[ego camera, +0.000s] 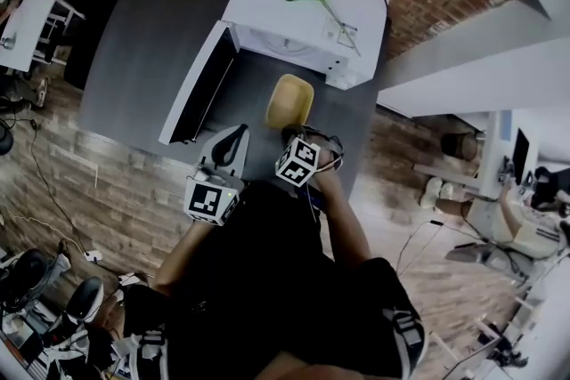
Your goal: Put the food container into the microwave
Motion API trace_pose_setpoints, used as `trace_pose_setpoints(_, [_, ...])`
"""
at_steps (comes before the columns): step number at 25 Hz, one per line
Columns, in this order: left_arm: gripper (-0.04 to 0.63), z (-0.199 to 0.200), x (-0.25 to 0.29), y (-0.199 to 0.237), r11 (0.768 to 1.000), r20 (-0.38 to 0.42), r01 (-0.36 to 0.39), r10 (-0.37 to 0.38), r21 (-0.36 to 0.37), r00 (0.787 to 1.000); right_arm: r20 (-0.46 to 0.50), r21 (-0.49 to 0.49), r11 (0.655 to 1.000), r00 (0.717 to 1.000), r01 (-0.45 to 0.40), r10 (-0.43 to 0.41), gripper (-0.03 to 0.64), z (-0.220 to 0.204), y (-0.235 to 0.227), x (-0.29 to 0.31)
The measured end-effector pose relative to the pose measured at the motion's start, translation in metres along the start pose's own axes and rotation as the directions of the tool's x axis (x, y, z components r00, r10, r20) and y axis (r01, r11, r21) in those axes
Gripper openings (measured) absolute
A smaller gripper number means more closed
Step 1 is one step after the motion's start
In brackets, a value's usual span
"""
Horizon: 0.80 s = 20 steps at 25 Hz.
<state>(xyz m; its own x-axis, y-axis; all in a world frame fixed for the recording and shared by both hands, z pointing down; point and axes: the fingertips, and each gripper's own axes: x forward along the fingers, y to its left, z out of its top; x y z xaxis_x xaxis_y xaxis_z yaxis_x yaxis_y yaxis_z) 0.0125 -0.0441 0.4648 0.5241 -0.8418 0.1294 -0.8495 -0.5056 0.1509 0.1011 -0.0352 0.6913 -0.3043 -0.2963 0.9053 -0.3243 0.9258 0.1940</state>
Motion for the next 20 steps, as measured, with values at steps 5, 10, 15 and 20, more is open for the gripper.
trace_pose_setpoints(5, [0.035,0.002,0.018,0.016,1.0,-0.013,0.018,-0.019,-0.025,1.0,-0.001,0.0,0.999,0.999,0.033,-0.033,0.035,0.013,-0.025,0.003])
trace_pose_setpoints(10, [0.035,0.012,0.04,0.035,0.998,-0.017,0.032,-0.032,-0.048,0.999,-0.006,-0.004,0.998,0.998,0.056,-0.056,0.035,0.03,-0.051,0.006])
trace_pose_setpoints(15, [0.035,0.009,0.062,0.053,0.997,-0.032,0.039,-0.041,-0.068,0.999,-0.003,0.002,0.997,0.997,0.081,-0.081,0.035,0.043,-0.08,0.017])
trace_pose_setpoints(20, [0.035,0.008,0.077,0.071,0.996,-0.044,0.031,-0.035,-0.082,0.998,-0.013,-0.003,0.994,0.994,0.108,-0.108,0.035,0.05,-0.108,0.034])
